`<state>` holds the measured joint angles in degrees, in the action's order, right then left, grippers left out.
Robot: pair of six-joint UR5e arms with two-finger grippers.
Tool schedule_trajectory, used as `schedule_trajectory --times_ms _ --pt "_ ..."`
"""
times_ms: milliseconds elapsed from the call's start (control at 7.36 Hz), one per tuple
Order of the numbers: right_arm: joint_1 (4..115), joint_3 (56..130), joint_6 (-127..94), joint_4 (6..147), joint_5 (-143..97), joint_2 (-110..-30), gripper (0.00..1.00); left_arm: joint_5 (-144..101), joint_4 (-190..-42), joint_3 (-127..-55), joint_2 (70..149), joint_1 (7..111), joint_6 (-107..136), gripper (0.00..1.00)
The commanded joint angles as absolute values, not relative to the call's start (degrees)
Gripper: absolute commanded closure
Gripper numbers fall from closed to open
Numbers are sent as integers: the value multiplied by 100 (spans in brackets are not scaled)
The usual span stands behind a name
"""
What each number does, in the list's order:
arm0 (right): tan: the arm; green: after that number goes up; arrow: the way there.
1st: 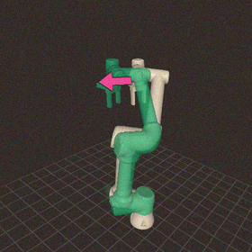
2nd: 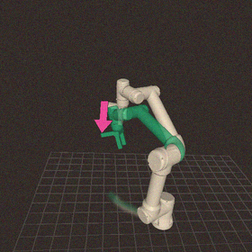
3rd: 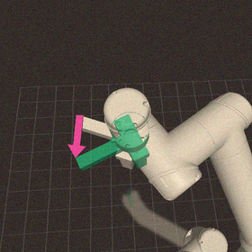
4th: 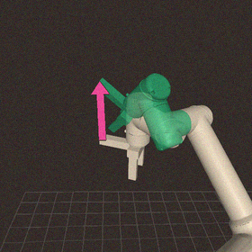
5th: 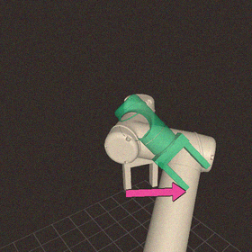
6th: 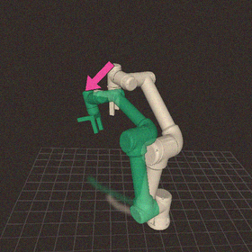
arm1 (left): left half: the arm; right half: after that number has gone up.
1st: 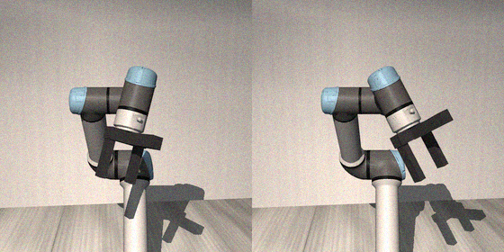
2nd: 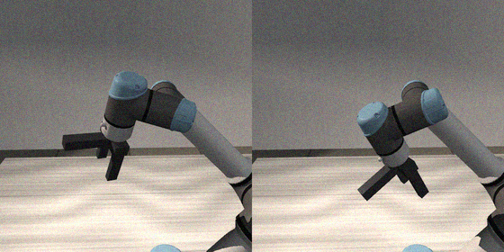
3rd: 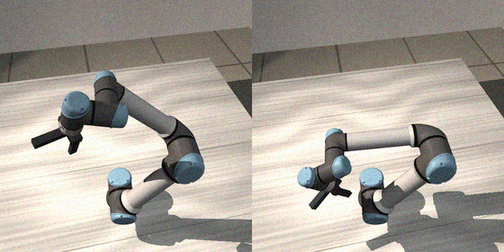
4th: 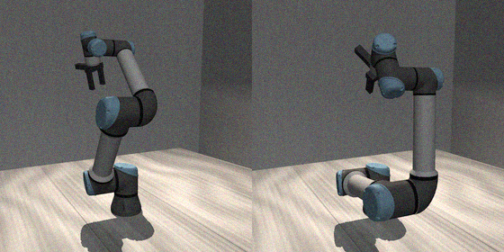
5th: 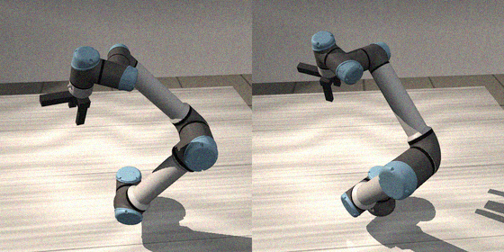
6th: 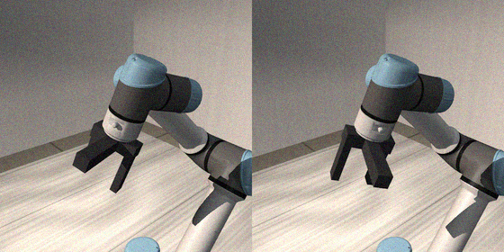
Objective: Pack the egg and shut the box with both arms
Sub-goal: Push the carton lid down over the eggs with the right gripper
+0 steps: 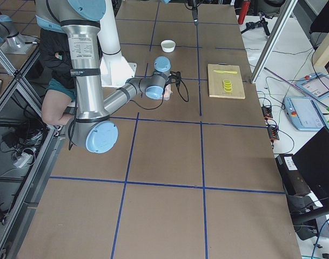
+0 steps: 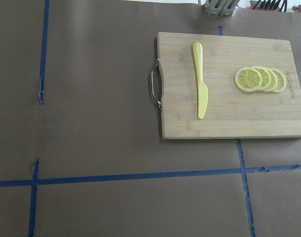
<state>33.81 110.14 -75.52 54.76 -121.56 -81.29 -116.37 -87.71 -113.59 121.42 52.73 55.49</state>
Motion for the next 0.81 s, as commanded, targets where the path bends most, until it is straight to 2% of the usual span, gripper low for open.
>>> schedule_trajectory --times_ms 0,136,407,543,679 --pt "3060 10619 -7855 5667 -12025 -7125 100 -11637 -8771 -11364 12033 5422 5292 0" --pt "2850 10556 -7997 6034 -11754 -6597 100 -11637 -8771 -11356 11997 5432 5161 0" --pt "2795 10547 -8007 6319 -11690 -6058 100 -11646 -8780 -11382 11603 5563 4513 0" --pt "2795 10573 -8285 6319 -11576 -5838 15 -11654 -8806 -11382 11314 5598 3952 0" --pt "2795 10625 -8410 6328 -11279 -5732 0 -11689 -8833 -11356 11016 5755 3294 0"
